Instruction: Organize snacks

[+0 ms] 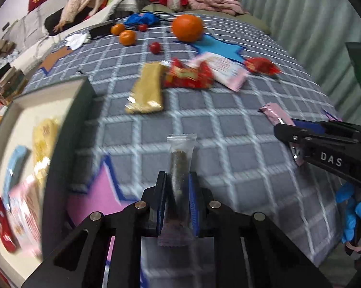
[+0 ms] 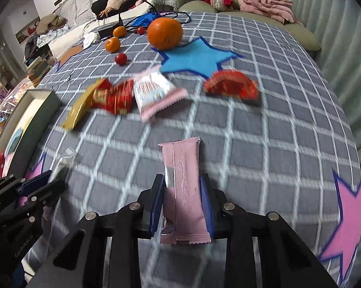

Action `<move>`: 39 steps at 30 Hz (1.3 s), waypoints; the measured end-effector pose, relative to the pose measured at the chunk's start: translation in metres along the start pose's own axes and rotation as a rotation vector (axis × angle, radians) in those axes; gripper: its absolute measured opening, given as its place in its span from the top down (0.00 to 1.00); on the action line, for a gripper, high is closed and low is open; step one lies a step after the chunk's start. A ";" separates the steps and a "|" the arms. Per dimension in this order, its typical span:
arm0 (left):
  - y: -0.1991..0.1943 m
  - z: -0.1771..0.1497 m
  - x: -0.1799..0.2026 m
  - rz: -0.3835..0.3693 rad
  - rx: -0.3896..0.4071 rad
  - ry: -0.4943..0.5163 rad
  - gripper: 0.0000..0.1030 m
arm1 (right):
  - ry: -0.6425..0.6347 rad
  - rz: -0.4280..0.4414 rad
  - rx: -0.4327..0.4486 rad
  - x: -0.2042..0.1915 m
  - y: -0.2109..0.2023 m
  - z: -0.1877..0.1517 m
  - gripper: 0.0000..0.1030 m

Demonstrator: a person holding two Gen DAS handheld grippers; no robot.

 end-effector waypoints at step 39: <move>-0.007 -0.033 0.014 0.015 0.152 0.049 0.00 | -0.009 -0.100 0.082 -0.008 -0.037 -0.091 0.00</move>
Point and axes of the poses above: each gripper's, at about its wrist camera, not at the fingertips, and y roughly the way its jaws point, x to its right, z to its top, the point moved 7 cm from there along y, roughly the way its jaws point, and after that the axes turned 7 degrees about -y, right-handed, at the moved point
